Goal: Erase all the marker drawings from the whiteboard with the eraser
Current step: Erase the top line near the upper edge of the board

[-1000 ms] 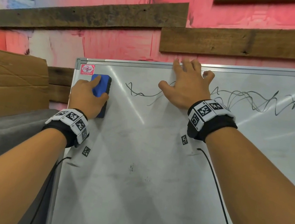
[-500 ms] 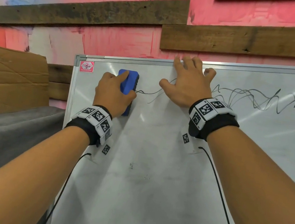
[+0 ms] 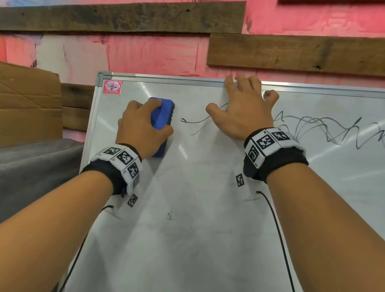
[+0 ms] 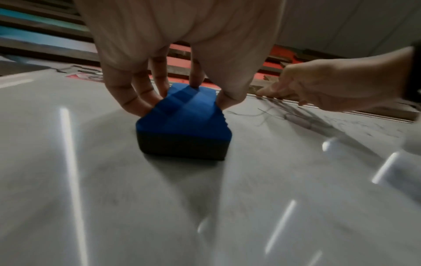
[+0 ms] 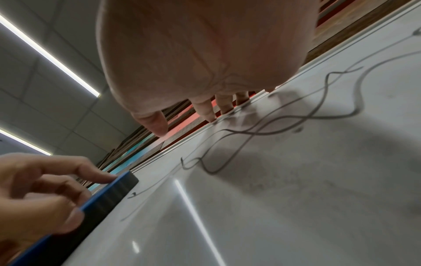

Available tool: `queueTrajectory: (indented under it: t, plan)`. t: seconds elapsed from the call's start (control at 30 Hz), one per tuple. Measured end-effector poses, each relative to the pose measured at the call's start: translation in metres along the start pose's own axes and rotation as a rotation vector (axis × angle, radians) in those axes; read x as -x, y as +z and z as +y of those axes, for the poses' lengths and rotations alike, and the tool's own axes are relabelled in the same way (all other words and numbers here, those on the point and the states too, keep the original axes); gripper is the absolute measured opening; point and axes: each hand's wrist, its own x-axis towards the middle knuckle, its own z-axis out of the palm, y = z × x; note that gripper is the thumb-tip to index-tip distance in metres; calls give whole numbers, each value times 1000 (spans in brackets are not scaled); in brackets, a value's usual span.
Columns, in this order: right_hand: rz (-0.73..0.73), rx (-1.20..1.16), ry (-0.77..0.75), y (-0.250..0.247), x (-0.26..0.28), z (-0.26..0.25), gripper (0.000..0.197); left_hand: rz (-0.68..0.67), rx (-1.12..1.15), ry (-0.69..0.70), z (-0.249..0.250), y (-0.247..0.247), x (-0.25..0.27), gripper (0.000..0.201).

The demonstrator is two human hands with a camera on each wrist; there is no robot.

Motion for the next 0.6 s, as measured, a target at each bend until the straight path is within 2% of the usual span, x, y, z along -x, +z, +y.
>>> queueTrajectory:
  t: [0.13,0.4,0.6]
  plan:
    - [-12,-17,-7,0,-1,2,83,-106,9,84,6,17,38,63]
    - [-35,-69,-31,-10,-2,7,77,-35,40,36,23,23,20,62]
    - [-52,-62,-103,-16,-7,18,55,-90,52,87,23,34,57,62]
